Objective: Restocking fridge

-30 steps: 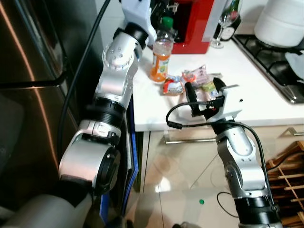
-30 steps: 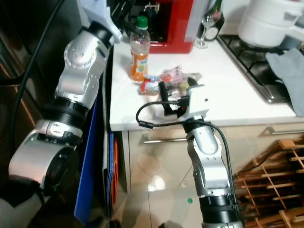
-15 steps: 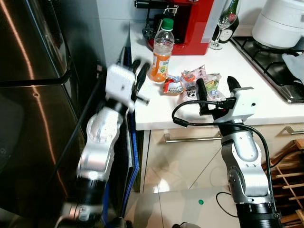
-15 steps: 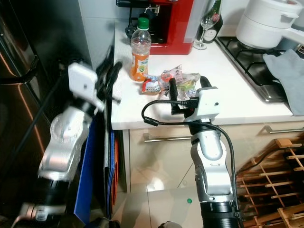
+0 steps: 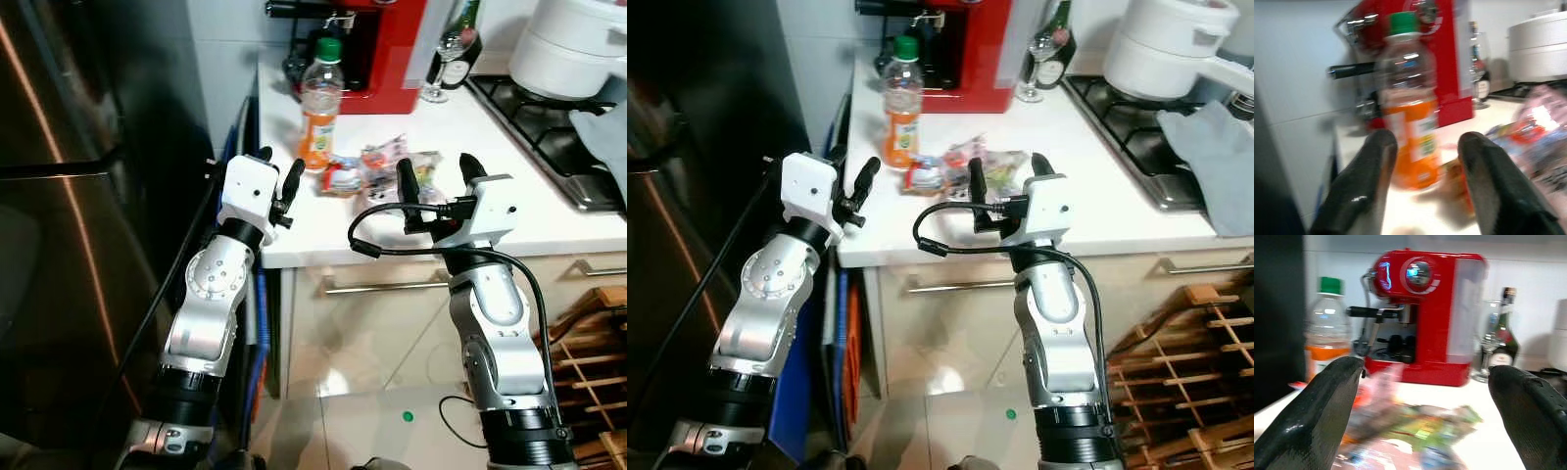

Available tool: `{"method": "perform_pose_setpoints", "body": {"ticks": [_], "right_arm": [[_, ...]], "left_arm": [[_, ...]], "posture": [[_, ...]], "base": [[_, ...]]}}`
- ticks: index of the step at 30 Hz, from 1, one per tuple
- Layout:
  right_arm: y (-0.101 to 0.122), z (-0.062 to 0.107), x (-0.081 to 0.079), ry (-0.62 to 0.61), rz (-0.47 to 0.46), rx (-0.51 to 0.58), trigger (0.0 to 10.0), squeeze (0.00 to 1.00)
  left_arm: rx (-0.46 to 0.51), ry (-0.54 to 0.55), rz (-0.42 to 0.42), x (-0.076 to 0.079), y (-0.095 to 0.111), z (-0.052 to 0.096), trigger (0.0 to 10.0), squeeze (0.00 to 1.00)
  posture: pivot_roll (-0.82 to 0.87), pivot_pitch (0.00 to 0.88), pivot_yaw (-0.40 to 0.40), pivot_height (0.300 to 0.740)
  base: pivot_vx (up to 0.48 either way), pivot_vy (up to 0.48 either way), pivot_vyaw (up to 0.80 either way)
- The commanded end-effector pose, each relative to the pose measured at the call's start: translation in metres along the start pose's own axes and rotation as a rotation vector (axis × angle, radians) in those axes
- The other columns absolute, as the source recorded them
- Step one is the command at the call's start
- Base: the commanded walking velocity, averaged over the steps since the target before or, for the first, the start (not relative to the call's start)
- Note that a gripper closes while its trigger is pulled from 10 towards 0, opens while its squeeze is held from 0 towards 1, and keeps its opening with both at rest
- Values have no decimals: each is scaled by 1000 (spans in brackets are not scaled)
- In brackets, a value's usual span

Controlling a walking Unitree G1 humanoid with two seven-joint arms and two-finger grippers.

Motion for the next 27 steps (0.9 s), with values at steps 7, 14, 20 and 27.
{"method": "perform_pose_setpoints", "body": {"ticks": [7,14,20,27], "right_arm": [[-7,6,2,2,21,-12,10000,0],[-14,30,-3,26,25,-47,10000,0],[-15,32,-3,38,30,-50,10000,0],[-18,22,-3,61,34,-52,10000,0]], "left_arm": [[-18,13,47,1,-3,-3,10000,1000],[141,182,-20,-31,29,26,10000,0],[102,274,-88,-52,23,48,10000,0],[51,300,-137,-53,8,56,10000,0]], "posture": [[-94,0,2,740],[-84,0,-11,740],[-74,0,-21,740],[-42,0,-48,740]], "base": [[0,-427,0],[75,-115,0],[0,0,0],[0,0,0]]}}
Point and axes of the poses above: a point about 5 cm out from each wrist's last joint towards the gripper, its own z axis pointing back from the gripper into the wrist, its own y axis along the axis of the wrist's last joint, x = y × z, the point moved 6 cm from there along -z, pointing out of the wrist towards the gripper, and after that the axes turned 12 degrees about z, right-handed, at the moved point
